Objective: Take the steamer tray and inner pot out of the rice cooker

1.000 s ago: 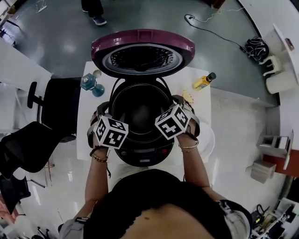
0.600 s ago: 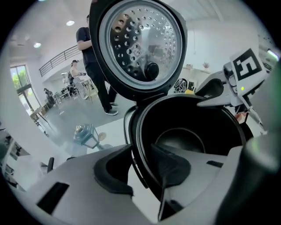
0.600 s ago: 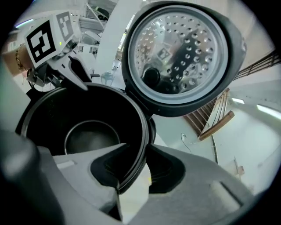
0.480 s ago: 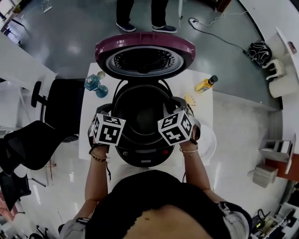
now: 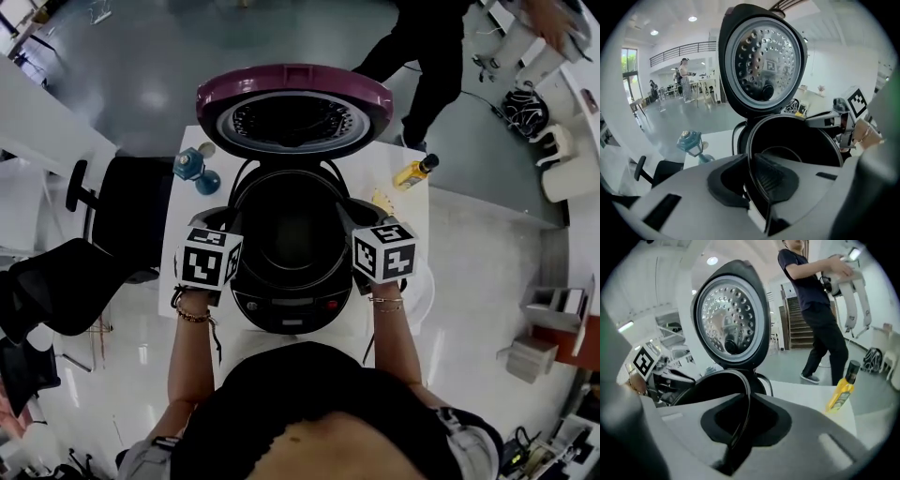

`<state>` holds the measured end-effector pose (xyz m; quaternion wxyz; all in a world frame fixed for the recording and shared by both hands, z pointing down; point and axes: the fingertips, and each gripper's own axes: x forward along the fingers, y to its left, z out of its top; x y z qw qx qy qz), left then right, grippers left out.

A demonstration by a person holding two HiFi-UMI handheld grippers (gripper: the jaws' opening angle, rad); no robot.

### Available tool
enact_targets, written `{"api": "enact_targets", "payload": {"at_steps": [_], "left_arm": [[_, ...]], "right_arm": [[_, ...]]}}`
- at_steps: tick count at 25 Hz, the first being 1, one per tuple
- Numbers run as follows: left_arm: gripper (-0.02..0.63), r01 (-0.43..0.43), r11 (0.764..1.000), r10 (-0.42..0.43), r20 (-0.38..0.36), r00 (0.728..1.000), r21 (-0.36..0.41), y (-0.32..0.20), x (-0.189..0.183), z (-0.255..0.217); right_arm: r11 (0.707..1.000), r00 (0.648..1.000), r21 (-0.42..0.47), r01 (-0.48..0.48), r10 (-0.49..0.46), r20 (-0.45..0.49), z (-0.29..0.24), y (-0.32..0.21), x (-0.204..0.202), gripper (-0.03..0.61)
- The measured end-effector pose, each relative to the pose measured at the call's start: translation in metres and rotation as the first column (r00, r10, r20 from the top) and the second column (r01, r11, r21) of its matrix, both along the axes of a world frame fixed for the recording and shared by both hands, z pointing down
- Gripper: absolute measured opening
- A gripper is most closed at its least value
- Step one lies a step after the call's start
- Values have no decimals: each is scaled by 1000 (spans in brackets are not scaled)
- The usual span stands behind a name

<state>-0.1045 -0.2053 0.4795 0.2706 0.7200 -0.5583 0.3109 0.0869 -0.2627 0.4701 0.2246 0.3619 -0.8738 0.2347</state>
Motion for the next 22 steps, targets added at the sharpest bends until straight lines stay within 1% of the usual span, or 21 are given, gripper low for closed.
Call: {"api": "enact_targets", "payload": {"at_steps": [3, 5, 6, 9, 10, 11, 12, 13, 16, 17, 18, 19, 20, 21, 22], "left_arm": [[43, 17, 1000, -17, -37, 999, 4, 0, -1, -1], [43, 12, 1000, -12, -46, 999, 10, -1, 0, -3], [43, 2, 1000, -2, -39, 999, 16, -1, 0, -3], [52, -48, 999, 47, 25, 999, 26, 3, 1, -3], [58, -63, 998, 62, 33, 998, 19, 5, 1, -1], [78, -74, 997, 73, 25, 997, 5, 8, 2, 1], [124, -80, 997, 80, 2, 997, -8, 10, 2, 3], [155, -82, 996, 81, -33, 996, -18, 13, 3, 5], [156, -87, 996, 81, -156, 984, -27, 19, 8, 7], [156, -90, 996, 84, -187, 979, -28, 20, 12, 7], [156, -94, 995, 86, -204, 975, -31, 20, 15, 7], [155, -96, 995, 87, -201, 976, -35, 20, 17, 7], [153, -97, 994, 89, -179, 980, -39, 19, 17, 7], [131, -99, 994, 92, -146, 985, -43, 19, 16, 7], [93, -102, 994, 96, -115, 989, -45, 18, 15, 6]], "right_arm": [[998, 991, -55, -15, 22, 134, -2, 0, 0, 34], [997, 980, -74, -15, 29, 197, -4, -1, 1, 29], [997, 977, -74, -12, 27, 211, -5, -1, 2, 29], [997, 975, -72, -4, 20, 223, -6, -1, 1, 29], [997, 974, -73, -2, 19, 227, -7, 0, 1, 29], [997, 973, -75, -1, 19, 231, -8, 0, 1, 29], [997, 971, -77, 0, 18, 237, -9, 0, 1, 29], [997, 970, -79, 2, 18, 244, -11, 0, 1, 29], [996, 961, -90, 11, 15, 278, -16, 0, 1, 29], [995, 956, -95, 13, 15, 293, -19, 0, 1, 29], [995, 951, -97, 16, 15, 308, -21, 0, 0, 29], [995, 947, -96, 19, 13, 320, -25, 0, 0, 28], [995, 944, -93, 23, 10, 330, -28, 0, -1, 28], [996, 941, -90, 26, 6, 338, -31, 0, -1, 28], [996, 938, -89, 29, 4, 347, -33, 0, -2, 26]]}}
